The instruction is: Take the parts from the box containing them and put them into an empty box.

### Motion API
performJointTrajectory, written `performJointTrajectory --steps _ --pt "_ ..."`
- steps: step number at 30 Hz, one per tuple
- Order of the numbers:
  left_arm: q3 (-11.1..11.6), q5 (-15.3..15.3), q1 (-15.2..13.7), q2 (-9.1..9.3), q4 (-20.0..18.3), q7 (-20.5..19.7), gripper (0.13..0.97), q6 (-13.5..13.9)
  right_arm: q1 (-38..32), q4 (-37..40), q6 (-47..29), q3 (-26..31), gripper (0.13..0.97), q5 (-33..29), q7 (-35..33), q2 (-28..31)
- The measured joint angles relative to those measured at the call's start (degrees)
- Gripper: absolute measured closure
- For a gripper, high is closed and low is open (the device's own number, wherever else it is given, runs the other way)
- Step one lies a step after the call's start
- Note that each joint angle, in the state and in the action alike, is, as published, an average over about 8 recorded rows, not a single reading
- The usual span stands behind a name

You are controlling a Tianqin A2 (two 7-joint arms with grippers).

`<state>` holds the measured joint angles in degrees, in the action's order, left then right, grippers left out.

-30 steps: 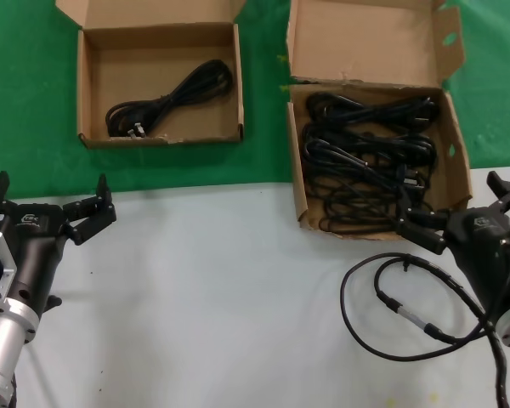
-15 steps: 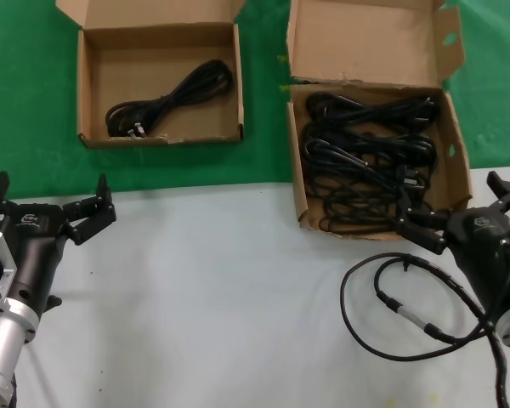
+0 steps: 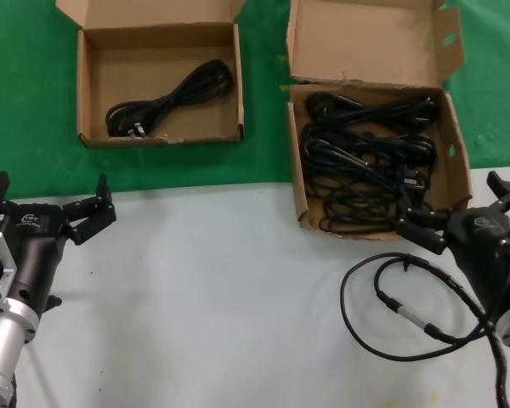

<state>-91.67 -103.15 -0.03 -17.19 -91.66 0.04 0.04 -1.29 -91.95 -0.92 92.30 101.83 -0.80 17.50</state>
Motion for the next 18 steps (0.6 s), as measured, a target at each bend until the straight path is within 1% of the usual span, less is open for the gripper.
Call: performJointTrajectory --steps 18 --pt "0.0 0.0 0.0 0.0 0.0 0.0 0.132 0.0 0.0 0.0 0.0 0.0 0.129 0.0 0.0 0.0"
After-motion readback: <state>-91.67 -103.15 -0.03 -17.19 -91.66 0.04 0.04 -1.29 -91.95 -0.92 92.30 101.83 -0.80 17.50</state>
